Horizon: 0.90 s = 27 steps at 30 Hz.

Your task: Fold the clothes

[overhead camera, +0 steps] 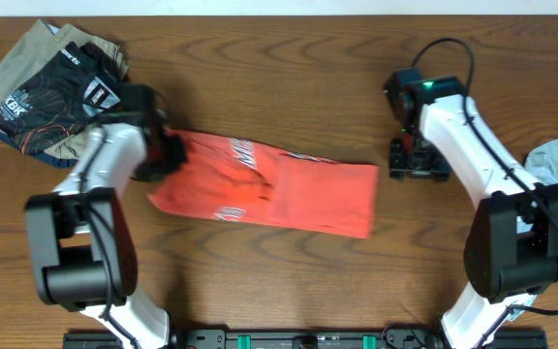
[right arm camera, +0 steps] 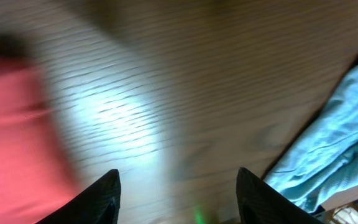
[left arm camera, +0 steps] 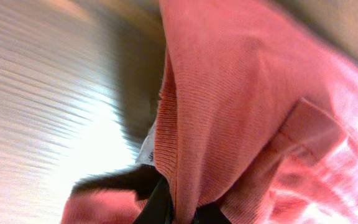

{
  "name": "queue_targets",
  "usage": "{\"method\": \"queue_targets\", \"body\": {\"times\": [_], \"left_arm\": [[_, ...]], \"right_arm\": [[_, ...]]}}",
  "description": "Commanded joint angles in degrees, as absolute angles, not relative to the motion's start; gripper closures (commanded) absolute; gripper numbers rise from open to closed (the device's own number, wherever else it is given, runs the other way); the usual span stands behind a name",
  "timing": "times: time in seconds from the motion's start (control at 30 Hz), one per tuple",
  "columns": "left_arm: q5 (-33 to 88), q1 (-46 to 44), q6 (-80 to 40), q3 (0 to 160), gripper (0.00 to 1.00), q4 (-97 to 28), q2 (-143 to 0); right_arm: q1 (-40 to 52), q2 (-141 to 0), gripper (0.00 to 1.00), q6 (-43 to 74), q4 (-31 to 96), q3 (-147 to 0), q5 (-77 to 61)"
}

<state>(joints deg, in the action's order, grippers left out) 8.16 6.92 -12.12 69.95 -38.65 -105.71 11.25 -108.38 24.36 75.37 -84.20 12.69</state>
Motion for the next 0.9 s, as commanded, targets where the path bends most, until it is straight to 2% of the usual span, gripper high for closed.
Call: {"method": "queue_targets", "body": {"times": [0.0, 0.13, 0.27, 0.47, 0.67, 0.87], "left_arm": [[3.7, 11.9, -13.3, 76.0, 0.94, -40.9, -104.9], [4.2, 13.6, -13.4, 82.9, 0.94, -48.2, -104.9], [10.6, 10.2, -12.7, 90.0, 0.94, -56.9, -104.9], [17.0, -2.9, -12.8, 94.0, 0.94, -61.3, -104.9], [17.1, -19.9, -13.8, 94.0, 0.94, -62.3, -105.6], [16.9, -30.2, -14.3, 94.0, 0.94, -62.6, -107.4]], "right_arm": [[8.0, -108.6, 0.42, 20.6, 75.4, -84.6, 14.1], [5.5, -108.6, 0.41, 19.1, 75.2, -84.6, 14.1], [3.9, -108.6, 0.41, 18.1, 74.7, -84.6, 13.7], [2.9, -108.6, 0.41, 17.3, 73.5, -84.6, 13.1], [2.9, -108.6, 0.4, 16.6, 72.6, -84.6, 13.1], [2.9, -108.6, 0.4, 15.6, 72.4, -84.6, 13.1]]}}
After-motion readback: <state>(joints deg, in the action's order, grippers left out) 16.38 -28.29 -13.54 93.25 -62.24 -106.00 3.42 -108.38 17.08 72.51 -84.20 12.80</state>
